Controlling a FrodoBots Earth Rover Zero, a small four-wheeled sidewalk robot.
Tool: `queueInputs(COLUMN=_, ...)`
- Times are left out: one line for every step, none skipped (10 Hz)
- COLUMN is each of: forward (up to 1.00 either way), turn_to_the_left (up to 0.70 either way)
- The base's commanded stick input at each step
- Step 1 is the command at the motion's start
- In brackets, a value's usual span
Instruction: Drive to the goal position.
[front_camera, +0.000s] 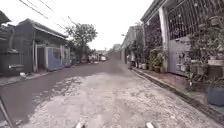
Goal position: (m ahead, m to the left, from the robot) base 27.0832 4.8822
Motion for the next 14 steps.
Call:
queueInputs(forward=0.70, turn_to_the_left=0.00)
queueInputs(forward=0.70, turn_to_the_left=0.00)
queueInputs(forward=0.70, turn_to_the_left=0.00)
queueInputs(forward=0.70, turn_to_the_left=0.00)
queueInputs(forward=0.70, turn_to_the_left=0.00)
queueInputs(forward=0.70, turn_to_the_left=0.00)
queueInputs(forward=0.70, turn_to_the_left=0.00)
queueInputs(forward=0.70, turn_to_the_left=0.00)
queueInputs(forward=0.70, turn_to_the_left=0.00)
queueInputs(forward=0.70, turn_to_the_left=0.00)
queueInputs(forward=0.70, turn_to_the_left=0.00)
queueInputs(forward=0.70, turn_to_the_left=0.00)
queueInputs(forward=0.70, turn_to_the_left=0.00)
queueInputs(forward=0.70, turn_to_the_left=0.00)
